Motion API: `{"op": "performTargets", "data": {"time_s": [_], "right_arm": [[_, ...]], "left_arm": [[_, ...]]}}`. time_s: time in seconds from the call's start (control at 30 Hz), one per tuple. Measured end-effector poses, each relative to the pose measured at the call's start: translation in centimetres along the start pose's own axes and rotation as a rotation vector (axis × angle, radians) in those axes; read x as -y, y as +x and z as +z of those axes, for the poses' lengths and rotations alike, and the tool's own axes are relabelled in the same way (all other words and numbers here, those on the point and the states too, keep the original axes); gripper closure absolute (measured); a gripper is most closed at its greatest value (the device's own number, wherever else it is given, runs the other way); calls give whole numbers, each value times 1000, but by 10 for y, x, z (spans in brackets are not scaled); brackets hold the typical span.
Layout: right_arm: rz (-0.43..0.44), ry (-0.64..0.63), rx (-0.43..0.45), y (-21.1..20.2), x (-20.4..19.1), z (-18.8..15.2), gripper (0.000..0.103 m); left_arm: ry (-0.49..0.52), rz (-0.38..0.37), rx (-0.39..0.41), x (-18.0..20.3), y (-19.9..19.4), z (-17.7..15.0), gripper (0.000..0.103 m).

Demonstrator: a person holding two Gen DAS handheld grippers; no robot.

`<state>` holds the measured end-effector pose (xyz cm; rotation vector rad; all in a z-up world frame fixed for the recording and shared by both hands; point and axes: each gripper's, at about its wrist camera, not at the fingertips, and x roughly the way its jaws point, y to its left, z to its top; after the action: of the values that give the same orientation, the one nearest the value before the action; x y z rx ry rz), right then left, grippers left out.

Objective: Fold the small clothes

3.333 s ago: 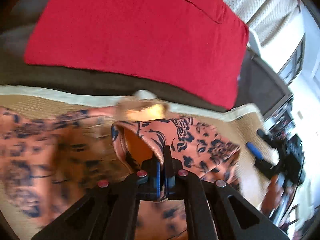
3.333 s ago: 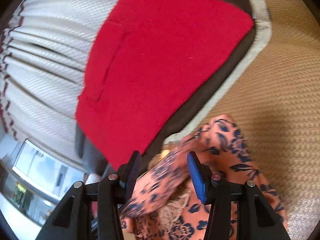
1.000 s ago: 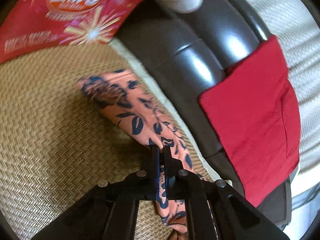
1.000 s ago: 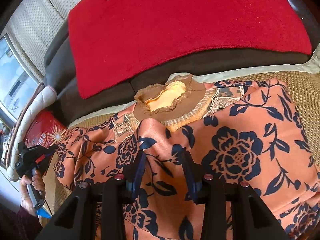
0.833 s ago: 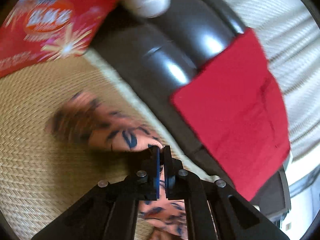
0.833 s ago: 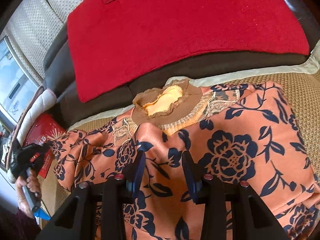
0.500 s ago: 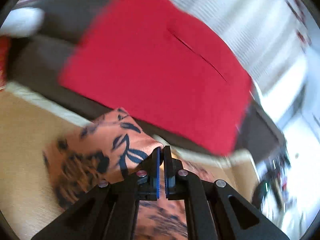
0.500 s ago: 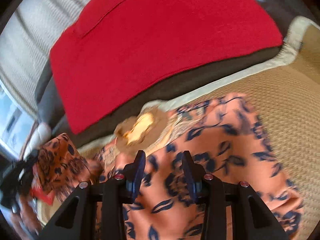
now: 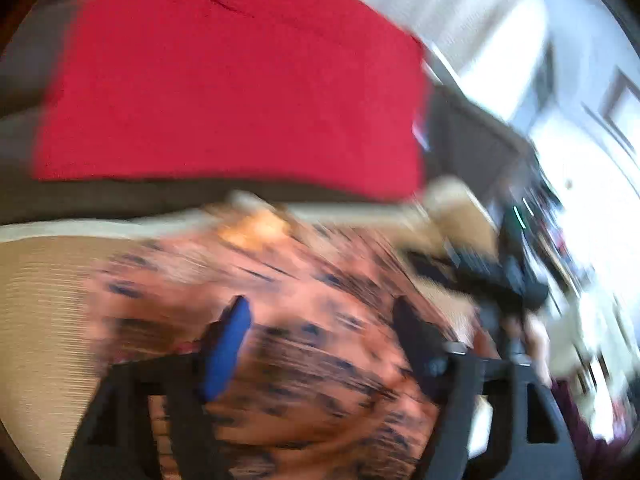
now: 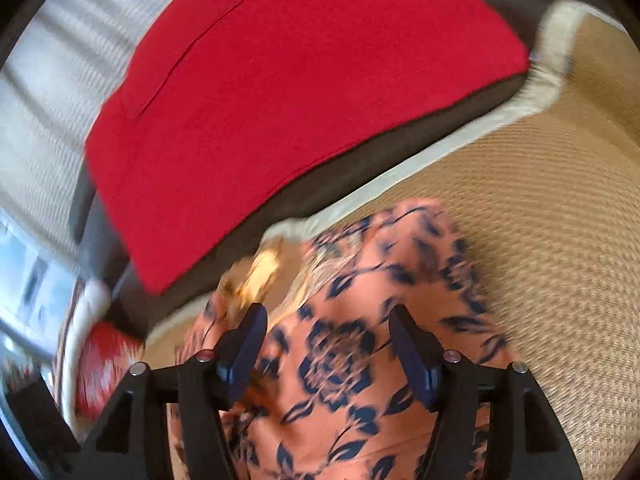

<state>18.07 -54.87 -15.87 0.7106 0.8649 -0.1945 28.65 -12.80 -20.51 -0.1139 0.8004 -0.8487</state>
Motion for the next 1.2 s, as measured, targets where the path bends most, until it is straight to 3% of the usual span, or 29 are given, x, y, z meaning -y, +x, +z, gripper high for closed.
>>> {"op": "performTargets", "data": {"time_s": [0.13,0.17,0.23,0.27,0.33,0.43,0.5,0.6,0.73,0.87,1.0,1.07,1.2], "right_arm": [[-10,-307,-23,1,-60,-21,36],[10,-378,-36,0,-76,-29,36],[102,-433,-103,0,-96,-42,36],[144,-426,-156,3,-103,-49,35],[139,-419,-205,8,-111,-59,35],[236,-345,-283,16,-114,-68,35],[266,-301,-329,30,-116,-73,35],[130,-412,-221,32,-136,-87,36],[55,-583,-126,39,-168,-107,35],[-75,-658,-195,84,-175,-127,35],[-177,-822,-166,101,-181,-149,35],[-215,-869,-144,105,-182,-156,40],[-193,-793,-140,101,-170,-137,89]], "left_arm": [[-191,232,-30,-78,-12,-9,28],[-241,266,-67,-95,-5,-18,29],[-305,257,-109,-110,2,-29,38],[-311,244,-115,-113,3,-31,38],[-304,249,-105,-112,2,-31,38],[-269,299,-107,-112,0,-31,38],[-237,377,-149,-117,7,-33,38],[-294,398,-211,-133,19,-49,39],[-284,429,-190,-136,10,-51,40],[-286,421,-172,-138,-2,-48,40],[-287,420,-199,-141,9,-51,40],[-299,405,-198,-142,8,-50,40],[-306,371,-180,-140,4,-47,40]]}}
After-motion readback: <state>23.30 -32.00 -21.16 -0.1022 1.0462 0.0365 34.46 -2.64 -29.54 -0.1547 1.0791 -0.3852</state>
